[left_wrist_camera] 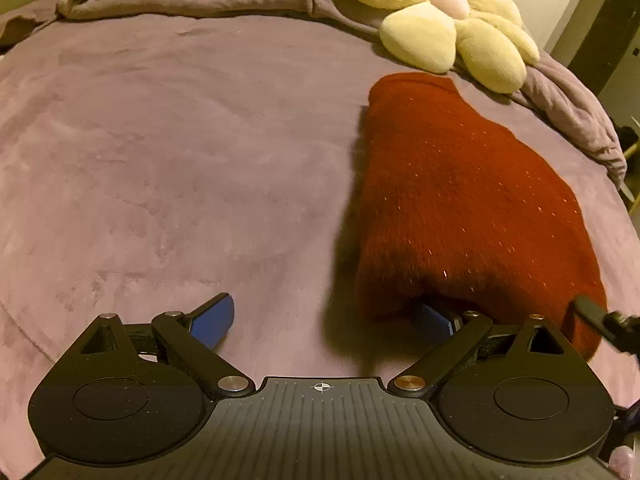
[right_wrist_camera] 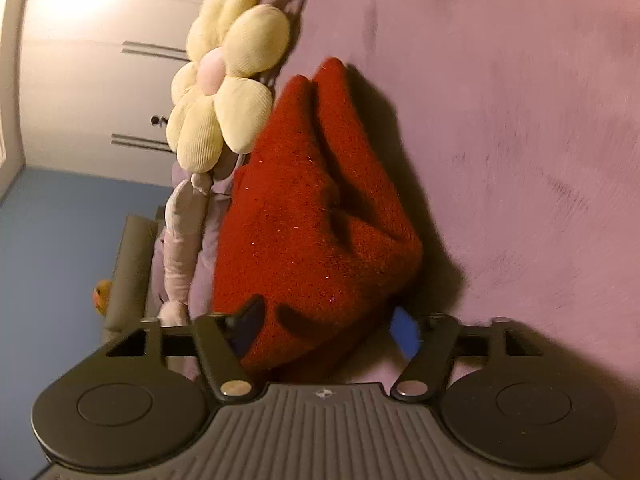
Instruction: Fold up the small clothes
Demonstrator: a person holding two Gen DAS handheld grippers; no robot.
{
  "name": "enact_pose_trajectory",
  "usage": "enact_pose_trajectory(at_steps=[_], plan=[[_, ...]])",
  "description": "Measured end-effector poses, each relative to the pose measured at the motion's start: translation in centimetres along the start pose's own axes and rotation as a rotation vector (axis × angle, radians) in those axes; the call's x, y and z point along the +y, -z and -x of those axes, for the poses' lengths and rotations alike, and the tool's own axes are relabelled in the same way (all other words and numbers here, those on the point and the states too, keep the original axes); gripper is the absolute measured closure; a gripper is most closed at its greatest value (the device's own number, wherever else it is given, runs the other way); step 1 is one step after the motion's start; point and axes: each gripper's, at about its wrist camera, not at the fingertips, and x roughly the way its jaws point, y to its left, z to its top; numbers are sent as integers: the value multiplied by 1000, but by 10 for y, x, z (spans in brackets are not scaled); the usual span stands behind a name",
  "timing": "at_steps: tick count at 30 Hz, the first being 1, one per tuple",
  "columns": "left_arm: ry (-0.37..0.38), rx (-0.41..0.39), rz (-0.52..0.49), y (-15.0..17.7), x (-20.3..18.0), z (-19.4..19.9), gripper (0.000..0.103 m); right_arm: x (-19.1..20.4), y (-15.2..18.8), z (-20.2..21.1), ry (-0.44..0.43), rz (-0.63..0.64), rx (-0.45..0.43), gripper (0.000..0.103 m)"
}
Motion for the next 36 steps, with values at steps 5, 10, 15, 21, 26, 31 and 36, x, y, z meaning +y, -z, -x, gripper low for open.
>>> enact_pose_trajectory(at_steps=[5, 10, 15, 21, 26, 31, 36], plan=[[-8, -1, -10, -1, 0, -3, 5, 2, 4, -8, -44, -11, -8, 69], [4, 8, 3, -4, 1, -6, 4, 8, 3, -7, -8, 34, -24, 78], [30, 13, 57, -8, 11, -4, 4, 53, 12, 9, 89, 391, -145, 91], [41, 28, 57, -5, 14, -6, 4, 53, 13, -6, 278, 584, -153, 91], [12, 22, 66, 1, 37, 7, 5, 57, 11, -3, 344, 646, -127, 77], [-44, -104, 84, -10, 56, 41, 5, 78, -1, 37, 397, 662, -220, 58], [37, -125, 67, -29, 33, 43, 4, 122, -3, 15, 371, 817, -234, 63]])
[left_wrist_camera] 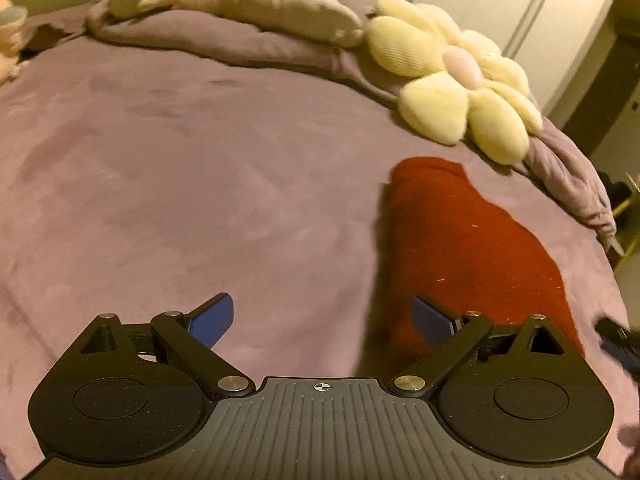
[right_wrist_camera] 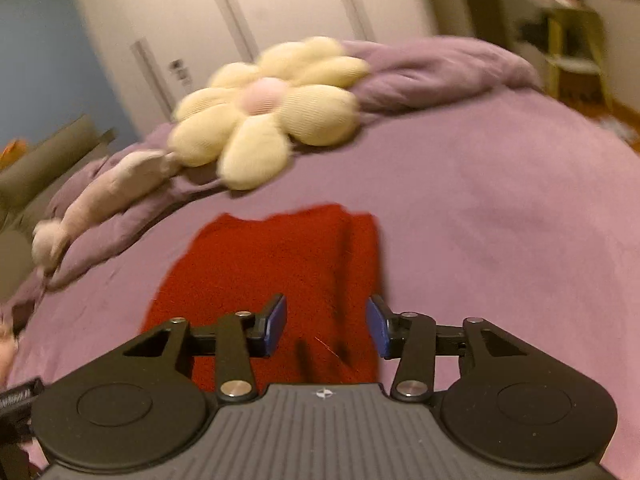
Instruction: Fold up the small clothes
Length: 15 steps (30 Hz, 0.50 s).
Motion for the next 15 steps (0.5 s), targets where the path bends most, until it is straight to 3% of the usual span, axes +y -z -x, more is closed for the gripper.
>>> enact_pose_trajectory(at_steps=[5, 6, 8, 11, 15], plan=[[-15, 39, -54, 0, -25, -22, 4, 44, -11, -53, -20, 236, 7, 77], [-24, 49, -66, 2, -27, -25, 4, 49, -8, -63, 8, 295, 2, 77], [-45, 56, -106, 5, -33, -33, 4, 47, 5, -90, 130, 407, 73, 78], [-68, 57, -147, 6, -35, -36, 3, 27, 6, -97, 130, 334, 84, 77], [-100, 68, -115, 8, -28, -35, 3, 23, 3, -56, 55, 231, 56, 76]])
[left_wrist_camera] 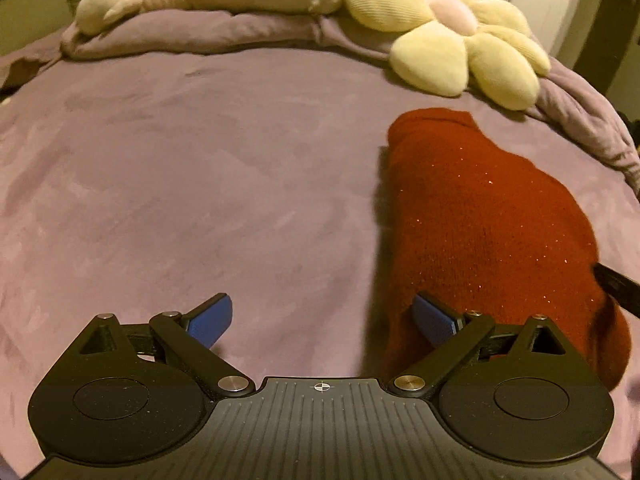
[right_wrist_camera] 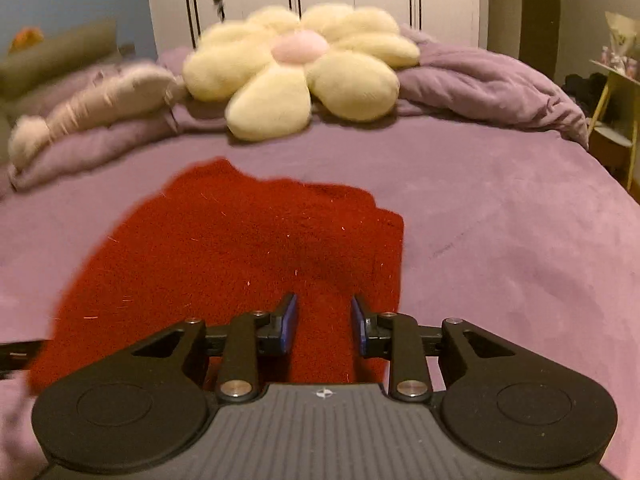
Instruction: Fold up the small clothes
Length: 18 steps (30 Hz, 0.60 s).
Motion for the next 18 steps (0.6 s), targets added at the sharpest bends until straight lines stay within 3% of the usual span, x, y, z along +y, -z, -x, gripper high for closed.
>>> enact_pose_trajectory(at_steps=[3, 5, 8, 10, 15, 18], plan=[[13, -12, 41, 3, 4, 11, 3, 10, 24, 37, -82, 19, -53, 74], [18, -22, 46, 5, 4, 17, 3, 19, 40, 44, -121, 68, -41, 73], [-15, 5, 20, 7, 3, 17, 3, 31, 60, 27, -129, 151, 10, 71], [-19, 9, 13, 9, 5, 20, 3, 36, 69, 24, -128, 209, -5, 71], [-5, 11, -19, 19, 3, 36, 3, 32, 60, 30, -132, 187, 46, 68], [6, 16, -43, 27, 2, 48, 2, 34, 59, 37, -69, 199, 94, 55]])
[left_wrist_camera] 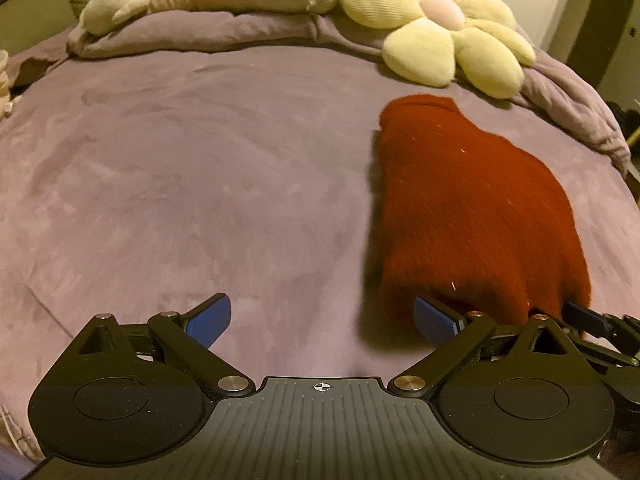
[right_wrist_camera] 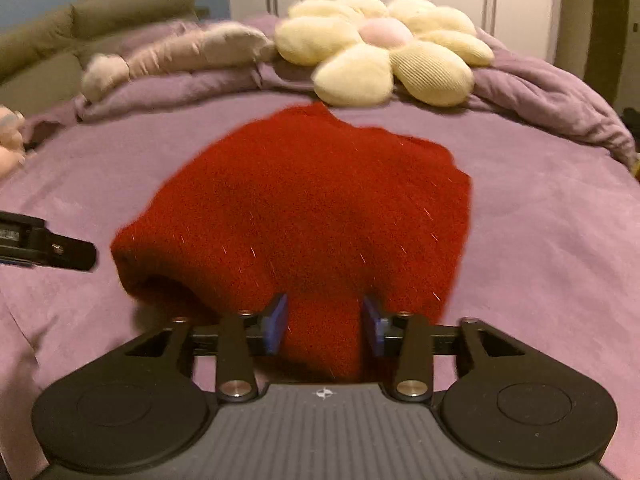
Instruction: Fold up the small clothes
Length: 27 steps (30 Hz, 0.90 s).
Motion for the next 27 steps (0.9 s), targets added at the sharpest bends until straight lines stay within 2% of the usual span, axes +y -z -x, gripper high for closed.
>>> enact_pose_trajectory(at_steps=[1, 2, 3, 4, 7, 9, 12, 15, 16, 19, 22, 25, 27], plan=[[2, -1, -8, 4, 0, 5, 2, 2, 4, 6, 38, -7, 44, 53], [1, -3, -16, 8, 0, 9, 2, 3, 8, 12, 54, -30, 78, 47], [-3, -1, -27, 12, -1, 13, 1, 3, 15, 18, 60, -63, 114, 31], [-6, 2, -40, 17, -2, 17, 1, 2, 24, 24, 59, -96, 146, 25], [-21, 18, -74, 30, -6, 26, 0, 6, 54, 49, 18, -147, 213, 21], [-27, 30, -89, 37, -9, 31, 0, 9, 66, 63, 30, -150, 252, 19], [-45, 43, -104, 44, -12, 38, 0, 12, 68, 83, 26, -154, 243, 4], [-65, 48, -116, 43, -16, 44, 0, 14, 58, 100, 12, -160, 188, 4], [-73, 43, -119, 42, -16, 46, 0, 16, 53, 103, 32, -165, 179, 4], [-74, 26, -134, 35, -19, 55, 0, 21, 39, 105, 93, -160, 203, 4], [-58, 29, -153, 28, -21, 59, 0, 20, 25, 107, 67, -198, 198, 4], [-50, 71, -202, 19, -28, 56, 0, 12, 8, 95, 69, -246, 244, 4], [-61, 99, -238, 13, -34, 54, 0, 11, 3, 91, 106, -258, 260, 4]])
